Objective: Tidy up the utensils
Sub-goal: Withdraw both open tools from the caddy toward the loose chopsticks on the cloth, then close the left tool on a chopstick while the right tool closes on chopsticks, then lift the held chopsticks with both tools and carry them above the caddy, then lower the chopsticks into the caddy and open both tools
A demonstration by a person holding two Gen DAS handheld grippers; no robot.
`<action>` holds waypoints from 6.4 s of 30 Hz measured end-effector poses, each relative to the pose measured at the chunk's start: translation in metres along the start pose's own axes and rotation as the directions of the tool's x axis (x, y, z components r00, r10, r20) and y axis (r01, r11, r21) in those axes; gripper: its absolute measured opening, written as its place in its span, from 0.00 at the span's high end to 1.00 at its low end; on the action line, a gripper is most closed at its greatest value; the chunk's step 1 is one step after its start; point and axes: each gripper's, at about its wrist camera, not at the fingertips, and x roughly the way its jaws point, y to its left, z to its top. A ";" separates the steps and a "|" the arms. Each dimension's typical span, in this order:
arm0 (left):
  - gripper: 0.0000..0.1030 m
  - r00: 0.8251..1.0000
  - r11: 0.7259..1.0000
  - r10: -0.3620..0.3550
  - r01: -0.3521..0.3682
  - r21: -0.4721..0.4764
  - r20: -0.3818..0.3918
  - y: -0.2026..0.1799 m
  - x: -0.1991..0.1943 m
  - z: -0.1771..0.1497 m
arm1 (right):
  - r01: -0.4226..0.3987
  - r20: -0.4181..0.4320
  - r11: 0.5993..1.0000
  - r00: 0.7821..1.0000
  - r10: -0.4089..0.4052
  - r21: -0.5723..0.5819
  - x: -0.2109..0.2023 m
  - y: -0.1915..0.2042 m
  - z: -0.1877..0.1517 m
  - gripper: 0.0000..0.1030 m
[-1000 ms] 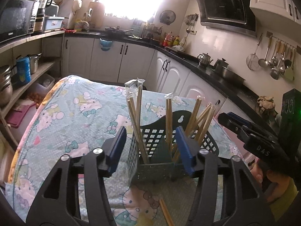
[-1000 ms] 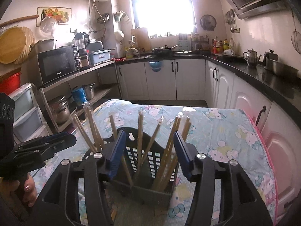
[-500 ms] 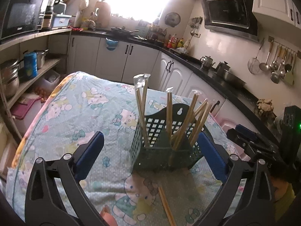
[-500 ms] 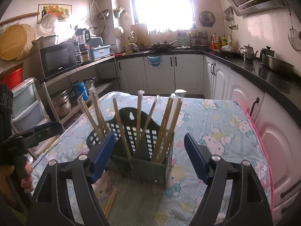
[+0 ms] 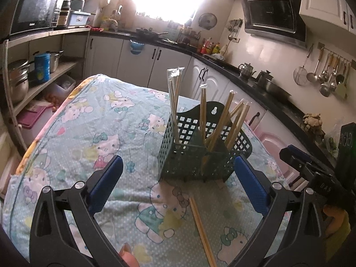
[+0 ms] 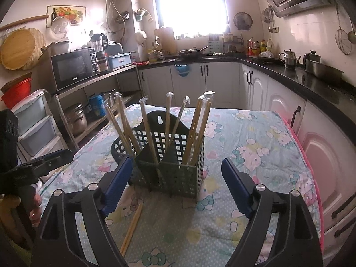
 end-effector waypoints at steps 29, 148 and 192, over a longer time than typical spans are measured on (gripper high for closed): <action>0.11 0.993 0.998 -0.013 0.021 0.065 -0.113 -0.040 0.014 -0.061 | 0.047 -0.159 0.996 0.987 -0.034 0.077 -0.015 -0.042 -0.079 0.22; 0.96 0.974 0.994 -0.078 0.059 0.092 0.215 -0.049 0.050 0.133 | 0.052 0.199 0.998 0.979 -0.044 -0.034 0.028 -0.031 0.127 0.94; 0.11 1.000 0.993 -0.017 0.014 0.121 0.021 -0.034 0.016 0.026 | 0.027 0.024 0.999 0.999 -0.026 -0.017 0.003 -0.020 0.021 0.34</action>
